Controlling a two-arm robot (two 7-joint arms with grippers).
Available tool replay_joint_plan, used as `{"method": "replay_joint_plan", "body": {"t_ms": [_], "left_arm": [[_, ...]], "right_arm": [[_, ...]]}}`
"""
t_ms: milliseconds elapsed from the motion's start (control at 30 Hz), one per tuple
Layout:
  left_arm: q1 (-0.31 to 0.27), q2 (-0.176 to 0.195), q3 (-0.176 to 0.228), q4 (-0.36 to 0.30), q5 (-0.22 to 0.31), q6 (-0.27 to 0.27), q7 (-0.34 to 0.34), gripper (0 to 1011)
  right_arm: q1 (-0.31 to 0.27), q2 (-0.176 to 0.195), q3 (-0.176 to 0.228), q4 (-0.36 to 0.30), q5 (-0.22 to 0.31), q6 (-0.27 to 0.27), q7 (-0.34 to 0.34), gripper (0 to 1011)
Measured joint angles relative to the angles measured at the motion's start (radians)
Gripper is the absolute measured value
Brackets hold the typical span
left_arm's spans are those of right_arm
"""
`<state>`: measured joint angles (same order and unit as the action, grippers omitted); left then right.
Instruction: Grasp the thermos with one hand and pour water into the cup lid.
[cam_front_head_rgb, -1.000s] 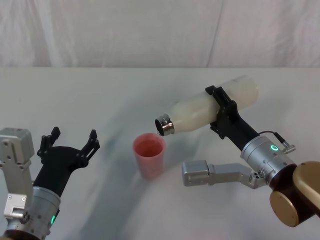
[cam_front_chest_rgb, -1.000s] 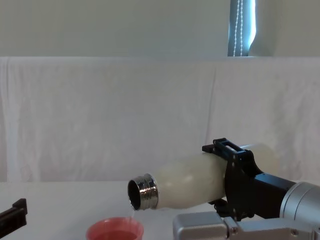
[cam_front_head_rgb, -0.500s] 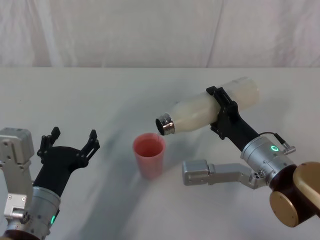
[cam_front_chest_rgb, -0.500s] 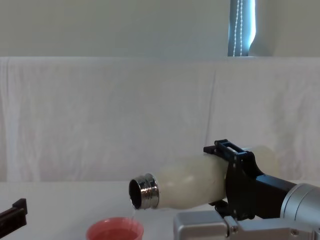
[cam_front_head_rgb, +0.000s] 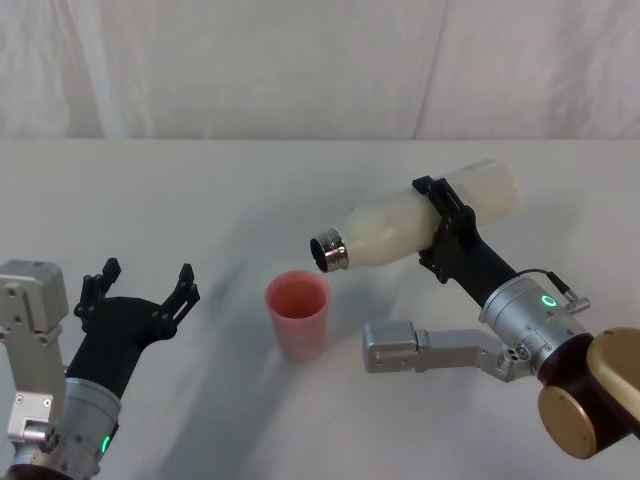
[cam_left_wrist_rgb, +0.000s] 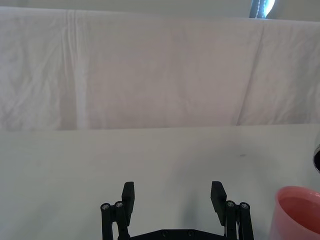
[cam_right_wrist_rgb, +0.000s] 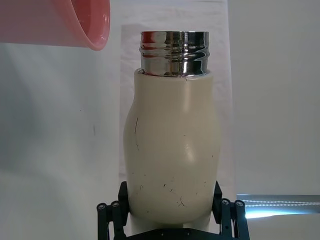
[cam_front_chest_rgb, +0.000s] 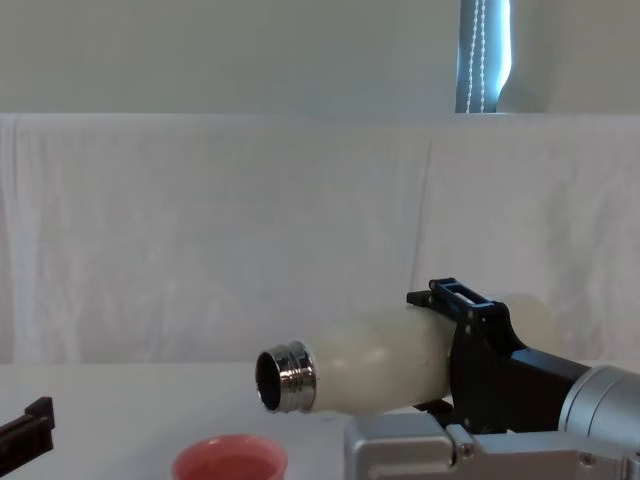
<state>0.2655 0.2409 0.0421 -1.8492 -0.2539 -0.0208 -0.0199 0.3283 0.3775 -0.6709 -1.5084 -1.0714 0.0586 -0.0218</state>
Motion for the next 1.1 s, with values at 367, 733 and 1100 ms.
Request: {"method": "replay_joint_plan", "body": {"t_ms": [367, 733, 1100], "left_arm": [[0.0, 0.0, 0.0, 0.0, 0.0, 0.0, 0.0, 1001], [0.0, 0.0, 0.0, 0.0, 0.0, 0.0, 0.0, 1001], [0.0, 0.0, 0.0, 0.0, 0.0, 0.0, 0.0, 1001]], "right_arm": [[-0.009, -0.001, 0.003, -0.011, 0.008, -0.003, 0.0, 956], [-0.031, -0.004, 0.021, -0.045, 0.035, -0.004, 0.005, 956], [-0.068, -0.023, 0.07, -0.078, 0.127, -0.018, 0.021, 956]]}}
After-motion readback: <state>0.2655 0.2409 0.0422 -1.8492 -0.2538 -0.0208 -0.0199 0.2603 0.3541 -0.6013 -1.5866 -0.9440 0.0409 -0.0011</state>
